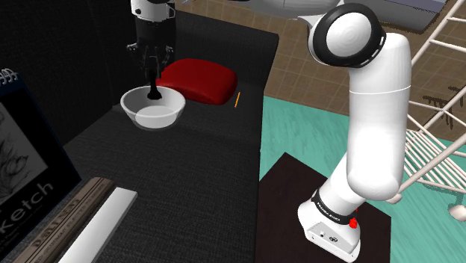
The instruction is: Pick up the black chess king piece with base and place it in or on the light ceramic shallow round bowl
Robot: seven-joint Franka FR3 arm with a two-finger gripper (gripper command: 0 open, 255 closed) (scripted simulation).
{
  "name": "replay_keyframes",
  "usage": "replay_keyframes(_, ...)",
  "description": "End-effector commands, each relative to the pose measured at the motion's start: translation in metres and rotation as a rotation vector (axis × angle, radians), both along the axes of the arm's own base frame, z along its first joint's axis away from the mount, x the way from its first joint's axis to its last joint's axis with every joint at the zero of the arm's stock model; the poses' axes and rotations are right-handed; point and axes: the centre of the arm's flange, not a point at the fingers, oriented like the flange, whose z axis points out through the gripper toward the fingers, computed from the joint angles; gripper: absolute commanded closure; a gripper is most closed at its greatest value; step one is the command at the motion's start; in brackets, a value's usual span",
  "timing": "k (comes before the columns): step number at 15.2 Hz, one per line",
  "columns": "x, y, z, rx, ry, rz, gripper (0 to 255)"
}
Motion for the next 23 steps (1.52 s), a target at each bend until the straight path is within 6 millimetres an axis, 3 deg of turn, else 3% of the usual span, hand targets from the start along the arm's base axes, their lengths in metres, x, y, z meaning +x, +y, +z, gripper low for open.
replay_keyframes(1, 0.000, -0.001, -0.011, 0.000, 0.000, 0.000, 255)
replay_keyframes(2, 0.000, -0.001, -0.018, 0.000, 0.000, 0.000, 255)
replay_keyframes(10, 0.000, -0.001, -0.018, 0.000, 0.000, 0.000, 255)
replay_keyframes(11, 0.000, -0.001, -0.018, 0.000, 0.000, 0.000, 0)
replay_keyframes(16, 0.000, -0.001, -0.018, 0.000, 0.000, 0.000, 0)
replay_keyframes(20, -0.001, -0.002, 0.032, 0.000, 0.000, 0.000, 0)
replay_keyframes(23, -0.001, -0.002, 0.032, 0.000, 0.000, 0.000, 0)
